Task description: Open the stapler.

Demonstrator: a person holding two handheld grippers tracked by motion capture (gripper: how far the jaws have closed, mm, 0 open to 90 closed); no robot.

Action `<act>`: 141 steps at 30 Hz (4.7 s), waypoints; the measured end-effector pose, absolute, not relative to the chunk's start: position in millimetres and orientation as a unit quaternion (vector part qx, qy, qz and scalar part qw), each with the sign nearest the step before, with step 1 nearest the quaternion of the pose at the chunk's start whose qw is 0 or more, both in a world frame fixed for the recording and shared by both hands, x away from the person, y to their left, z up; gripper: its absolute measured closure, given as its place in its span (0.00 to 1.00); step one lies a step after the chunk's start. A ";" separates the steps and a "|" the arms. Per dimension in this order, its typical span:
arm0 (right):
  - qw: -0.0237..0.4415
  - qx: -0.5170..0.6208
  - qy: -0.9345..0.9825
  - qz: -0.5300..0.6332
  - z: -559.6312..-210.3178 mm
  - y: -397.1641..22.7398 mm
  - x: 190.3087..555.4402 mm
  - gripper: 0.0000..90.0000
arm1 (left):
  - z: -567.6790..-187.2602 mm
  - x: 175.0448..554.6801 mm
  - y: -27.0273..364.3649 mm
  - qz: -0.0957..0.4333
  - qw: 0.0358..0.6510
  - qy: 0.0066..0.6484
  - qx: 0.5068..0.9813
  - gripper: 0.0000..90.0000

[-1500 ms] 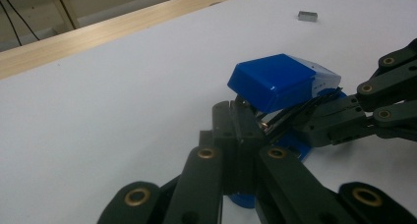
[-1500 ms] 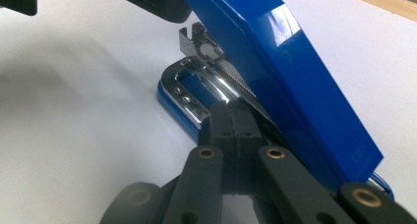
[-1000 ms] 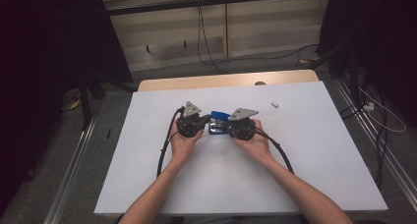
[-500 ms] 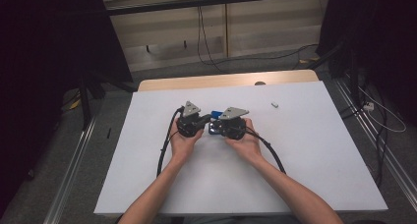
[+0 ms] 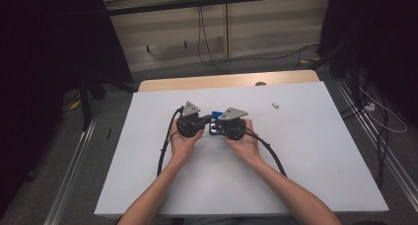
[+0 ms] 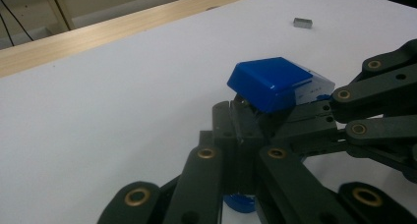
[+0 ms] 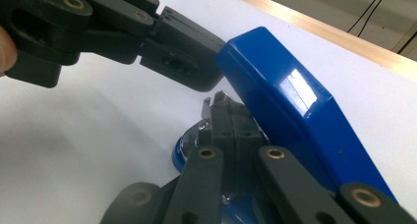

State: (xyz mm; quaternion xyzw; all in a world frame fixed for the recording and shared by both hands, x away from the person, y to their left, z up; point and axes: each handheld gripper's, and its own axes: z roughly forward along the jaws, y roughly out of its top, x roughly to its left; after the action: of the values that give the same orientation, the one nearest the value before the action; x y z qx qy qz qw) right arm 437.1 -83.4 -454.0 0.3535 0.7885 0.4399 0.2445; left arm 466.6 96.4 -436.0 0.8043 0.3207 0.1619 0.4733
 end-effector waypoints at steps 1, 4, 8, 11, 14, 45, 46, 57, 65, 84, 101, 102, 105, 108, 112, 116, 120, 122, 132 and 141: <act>0.245 0.353 0.788 0.441 -453.9 -83.5 437.1 1.00 | -435.8 466.7 96.5 0.162 0.475 0.320 0.803 1.00; 0.246 0.354 0.788 0.441 -453.6 -84.1 437.0 1.00 | -436.9 467.8 96.2 0.162 0.472 0.329 0.802 0.99; 0.249 0.353 0.788 0.439 -454.9 -84.0 436.4 1.00 | -437.5 469.0 97.7 0.161 0.471 0.332 0.801 1.00; 0.254 0.352 0.786 0.440 -454.9 -84.5 436.0 1.00 | -436.8 468.8 98.3 0.160 0.472 0.333 0.800 1.00; 0.256 0.355 0.783 0.443 -454.1 -84.5 436.0 1.00 | -437.7 468.1 95.6 0.156 0.471 0.329 0.803 1.00; 0.257 0.371 0.767 0.456 -451.9 -87.2 437.8 1.00 | -445.5 470.3 85.5 0.159 0.453 0.310 0.820 1.00; 0.254 0.373 0.766 0.457 -452.5 -86.7 438.2 1.00 | -447.0 470.7 85.4 0.162 0.450 0.308 0.822 1.00; 0.263 0.375 0.763 0.455 -451.6 -83.7 437.1 1.00 | -450.1 468.3 84.4 0.176 0.448 0.307 0.821 1.00; 0.272 0.386 0.755 0.454 -450.1 -84.5 436.1 1.00 | -450.9 467.6 84.1 0.179 0.450 0.307 0.819 1.00; 0.285 0.397 0.748 0.450 -439.0 -92.9 432.1 1.00 | -451.3 468.1 83.6 0.180 0.449 0.302 0.821 1.00; 0.307 0.415 0.728 0.452 -430.3 -110.5 427.6 1.00 | -452.1 468.2 83.1 0.186 0.450 0.298 0.821 1.00; 0.312 0.415 0.726 0.451 -430.4 -111.4 426.9 1.00 | -452.2 468.1 82.9 0.186 0.450 0.297 0.821 1.00; 0.310 0.424 0.721 0.452 -429.5 -114.7 425.4 1.00 | -452.4 468.0 82.9 0.188 0.450 0.295 0.822 1.00; 0.310 0.425 0.721 0.451 -429.1 -115.7 425.8 1.00 | -452.1 467.5 82.3 0.191 0.447 0.295 0.823 1.00; 0.308 0.424 0.723 0.449 -428.3 -115.8 425.4 1.00 | -452.8 466.1 81.6 0.194 0.448 0.298 0.820 1.00; 0.305 0.428 0.722 0.450 -428.1 -115.9 425.4 1.00 | -453.0 466.6 82.0 0.192 0.450 0.295 0.821 1.00; 0.304 0.432 0.719 0.451 -427.8 -116.4 425.6 1.00 | -452.9 467.3 82.9 0.190 0.450 0.293 0.822 1.00; 0.304 0.435 0.718 0.451 -427.2 -119.1 425.3 1.00 | -453.1 467.0 82.6 0.190 0.451 0.294 0.821 1.00; 0.305 0.442 0.709 0.457 -424.6 -132.2 424.1 1.00 | -453.4 467.1 82.8 0.192 0.452 0.291 0.821 1.00; 0.303 0.466 0.696 0.455 -429.6 -157.9 423.7 1.00 | -453.6 466.7 82.9 0.197 0.450 0.289 0.822 1.00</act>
State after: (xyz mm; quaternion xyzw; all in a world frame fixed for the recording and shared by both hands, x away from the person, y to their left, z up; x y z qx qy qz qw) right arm 423.7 -157.9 -429.6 0.4657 0.6958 0.4550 0.3032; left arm 466.7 82.9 -453.6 0.8215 0.2893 0.1969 0.4502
